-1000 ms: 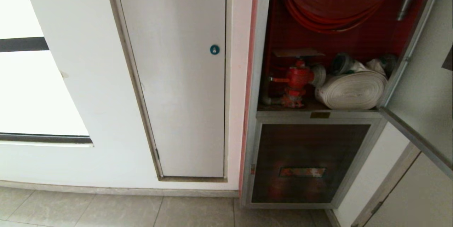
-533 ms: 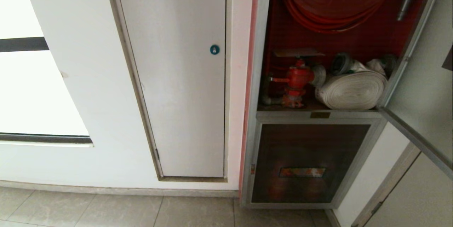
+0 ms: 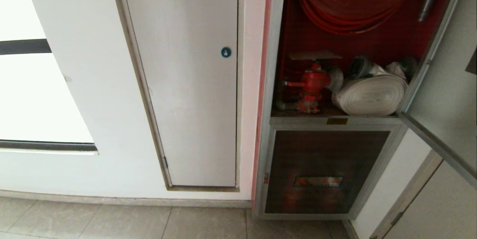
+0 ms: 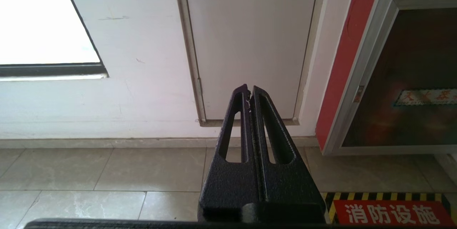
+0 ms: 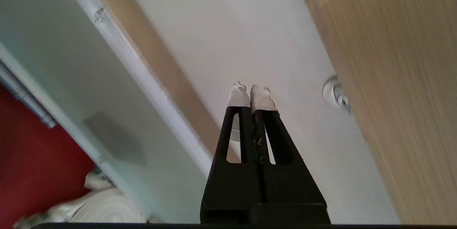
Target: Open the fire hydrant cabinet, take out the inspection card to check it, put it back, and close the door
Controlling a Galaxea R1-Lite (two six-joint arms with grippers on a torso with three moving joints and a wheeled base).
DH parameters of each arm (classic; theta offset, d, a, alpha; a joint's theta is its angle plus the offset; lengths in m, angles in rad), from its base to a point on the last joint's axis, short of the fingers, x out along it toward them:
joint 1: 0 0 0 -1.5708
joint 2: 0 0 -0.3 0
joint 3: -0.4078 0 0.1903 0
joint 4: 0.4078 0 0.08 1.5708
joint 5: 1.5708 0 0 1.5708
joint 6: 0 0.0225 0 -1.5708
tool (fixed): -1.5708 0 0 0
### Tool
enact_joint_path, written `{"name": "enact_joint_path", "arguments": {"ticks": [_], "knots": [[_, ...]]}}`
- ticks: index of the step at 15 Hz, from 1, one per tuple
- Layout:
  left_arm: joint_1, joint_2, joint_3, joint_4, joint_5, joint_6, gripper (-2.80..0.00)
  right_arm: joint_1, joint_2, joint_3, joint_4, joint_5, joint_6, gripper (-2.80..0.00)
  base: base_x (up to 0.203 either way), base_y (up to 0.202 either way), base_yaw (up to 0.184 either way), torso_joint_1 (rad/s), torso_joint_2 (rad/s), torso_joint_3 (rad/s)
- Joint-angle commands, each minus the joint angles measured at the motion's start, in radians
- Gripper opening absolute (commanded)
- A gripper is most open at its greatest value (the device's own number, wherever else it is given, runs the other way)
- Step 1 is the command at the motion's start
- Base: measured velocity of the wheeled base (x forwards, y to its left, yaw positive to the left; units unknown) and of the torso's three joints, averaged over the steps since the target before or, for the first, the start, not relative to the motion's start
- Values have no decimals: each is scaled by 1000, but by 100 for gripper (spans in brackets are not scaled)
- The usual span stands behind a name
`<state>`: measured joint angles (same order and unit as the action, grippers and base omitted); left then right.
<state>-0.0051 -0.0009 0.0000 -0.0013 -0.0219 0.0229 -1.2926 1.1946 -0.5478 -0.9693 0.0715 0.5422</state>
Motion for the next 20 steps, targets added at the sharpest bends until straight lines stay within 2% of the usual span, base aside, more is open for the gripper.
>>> {"name": "enact_joint_path", "arguments": {"ticks": [1, 3, 10, 13, 20], "knots": [[0, 1, 2, 0, -1, 0, -280, -4, 69, -6, -60, 3, -1, -280, 0, 0, 0, 0, 0, 0], [1, 1, 2, 0, -1, 0, -280, -4, 103, -12, -103, 10, -5, -280, 0, 0, 0, 0, 0, 0], [1, 1, 2, 0, 0, 0, -280, 5, 185, -92, -111, 69, -7, -280, 0, 0, 0, 0, 0, 0], [1, 1, 2, 0, -1, 0, -280, 26, 180, -85, -96, 150, -7, -280, 0, 0, 0, 0, 0, 0], [0, 1, 2, 0, 0, 0, -280, 141, 149, -57, -83, 160, -8, -280, 0, 0, 0, 0, 0, 0]]}}
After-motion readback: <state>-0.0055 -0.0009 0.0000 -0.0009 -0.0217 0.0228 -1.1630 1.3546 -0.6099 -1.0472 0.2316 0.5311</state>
